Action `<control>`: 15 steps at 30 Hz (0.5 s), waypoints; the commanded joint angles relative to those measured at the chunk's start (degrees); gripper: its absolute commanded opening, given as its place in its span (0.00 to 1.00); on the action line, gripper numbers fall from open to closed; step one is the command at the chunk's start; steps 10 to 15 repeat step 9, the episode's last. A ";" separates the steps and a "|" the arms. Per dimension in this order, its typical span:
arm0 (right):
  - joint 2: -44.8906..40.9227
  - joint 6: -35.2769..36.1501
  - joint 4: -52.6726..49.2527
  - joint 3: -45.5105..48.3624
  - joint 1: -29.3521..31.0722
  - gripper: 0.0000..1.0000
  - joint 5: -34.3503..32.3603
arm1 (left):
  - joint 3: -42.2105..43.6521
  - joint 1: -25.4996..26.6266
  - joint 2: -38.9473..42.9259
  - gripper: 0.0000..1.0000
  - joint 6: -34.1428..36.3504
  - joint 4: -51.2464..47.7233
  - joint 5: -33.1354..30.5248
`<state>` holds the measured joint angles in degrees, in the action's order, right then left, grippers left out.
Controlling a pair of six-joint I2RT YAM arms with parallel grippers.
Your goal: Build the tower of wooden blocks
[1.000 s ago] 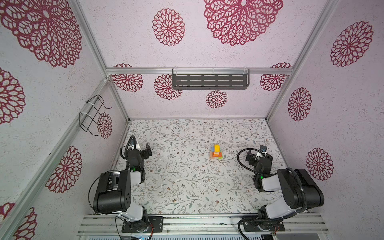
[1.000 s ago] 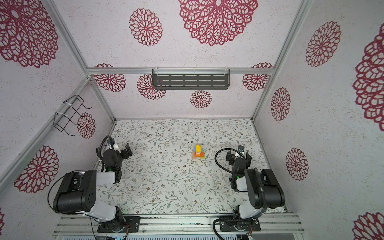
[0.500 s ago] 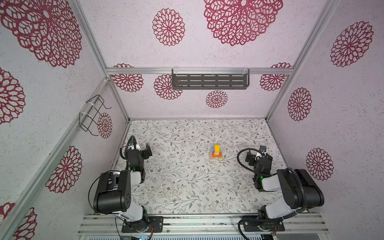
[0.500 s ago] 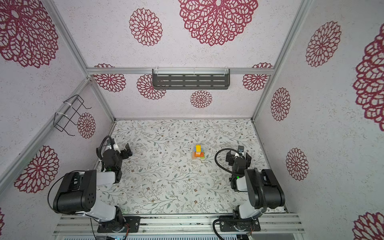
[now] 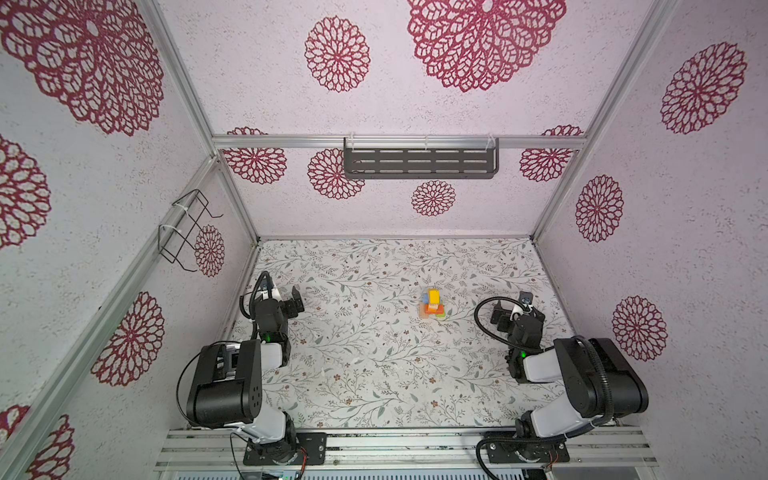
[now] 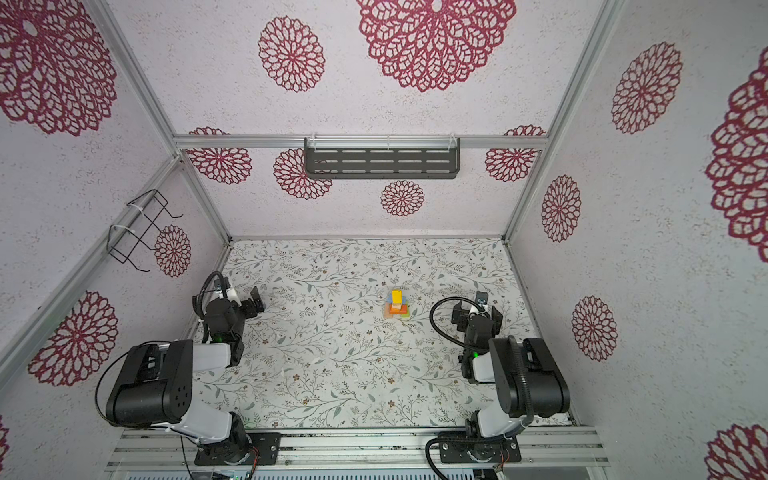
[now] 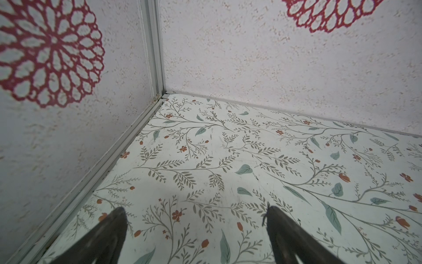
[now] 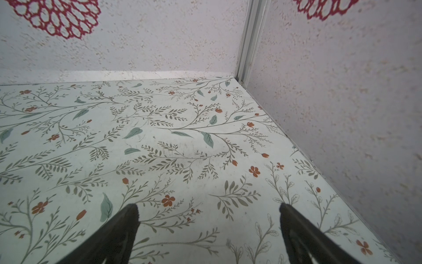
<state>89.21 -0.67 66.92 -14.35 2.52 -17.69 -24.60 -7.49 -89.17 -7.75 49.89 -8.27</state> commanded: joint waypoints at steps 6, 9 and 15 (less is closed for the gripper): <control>-0.97 -1.15 1.63 -0.47 0.11 0.99 0.83 | 0.07 0.12 0.07 0.97 0.26 -0.21 -0.15; -1.06 -1.23 1.79 -0.33 0.11 0.99 0.91 | 0.10 0.11 0.13 0.97 0.28 -0.18 -0.08; -1.06 -1.23 1.79 -0.33 0.11 0.99 0.91 | 0.10 0.11 0.13 0.97 0.28 -0.18 -0.08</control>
